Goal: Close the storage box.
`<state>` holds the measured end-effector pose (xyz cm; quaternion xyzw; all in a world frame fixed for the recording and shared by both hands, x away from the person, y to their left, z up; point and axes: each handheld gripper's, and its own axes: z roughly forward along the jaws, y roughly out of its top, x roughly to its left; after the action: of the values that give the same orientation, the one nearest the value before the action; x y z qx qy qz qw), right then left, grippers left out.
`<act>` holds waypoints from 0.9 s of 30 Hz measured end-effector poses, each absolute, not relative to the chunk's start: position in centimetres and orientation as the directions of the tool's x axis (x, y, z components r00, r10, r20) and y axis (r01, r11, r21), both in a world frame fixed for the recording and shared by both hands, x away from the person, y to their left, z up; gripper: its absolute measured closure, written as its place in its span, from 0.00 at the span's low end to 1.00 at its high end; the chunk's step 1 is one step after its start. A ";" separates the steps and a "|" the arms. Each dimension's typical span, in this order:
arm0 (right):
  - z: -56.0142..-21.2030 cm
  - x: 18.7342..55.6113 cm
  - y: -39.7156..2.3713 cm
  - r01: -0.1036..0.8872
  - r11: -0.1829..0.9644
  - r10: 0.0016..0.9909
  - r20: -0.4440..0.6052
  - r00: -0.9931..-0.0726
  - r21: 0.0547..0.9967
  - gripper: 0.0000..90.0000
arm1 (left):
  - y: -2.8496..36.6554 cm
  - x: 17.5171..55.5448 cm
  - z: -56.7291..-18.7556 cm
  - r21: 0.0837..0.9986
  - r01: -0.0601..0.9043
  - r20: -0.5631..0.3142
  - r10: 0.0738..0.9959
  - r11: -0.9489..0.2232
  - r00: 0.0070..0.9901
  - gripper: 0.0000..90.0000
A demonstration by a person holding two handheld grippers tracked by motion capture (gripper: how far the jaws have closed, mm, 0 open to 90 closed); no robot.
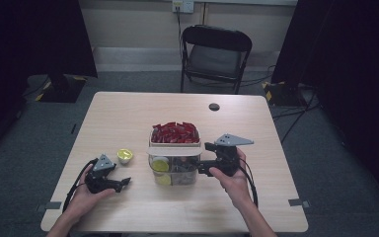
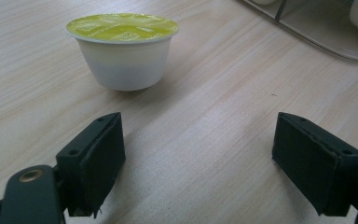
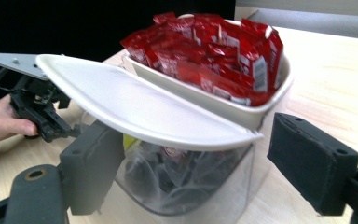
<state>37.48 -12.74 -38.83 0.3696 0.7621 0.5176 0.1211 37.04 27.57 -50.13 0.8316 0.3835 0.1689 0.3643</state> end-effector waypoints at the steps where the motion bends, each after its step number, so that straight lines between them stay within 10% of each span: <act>1: -39.0 37.4 -12.9 0.440 0.192 0.691 0.198 -0.696 0.877 0.19 | 27.6 37.0 -50.1 0.735 0.515 0.001 0.761 -0.440 0.649 0.18; 27: -42.7 36.0 -13.5 0.480 0.244 0.681 0.204 -0.704 0.842 0.17 | 27.6 37.0 -50.1 0.735 0.515 0.002 0.761 -0.441 0.649 0.18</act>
<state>36.03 -13.51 -42.65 0.3711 0.7821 0.4901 0.1022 37.04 27.57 -50.13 0.8317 0.3834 0.1689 0.3642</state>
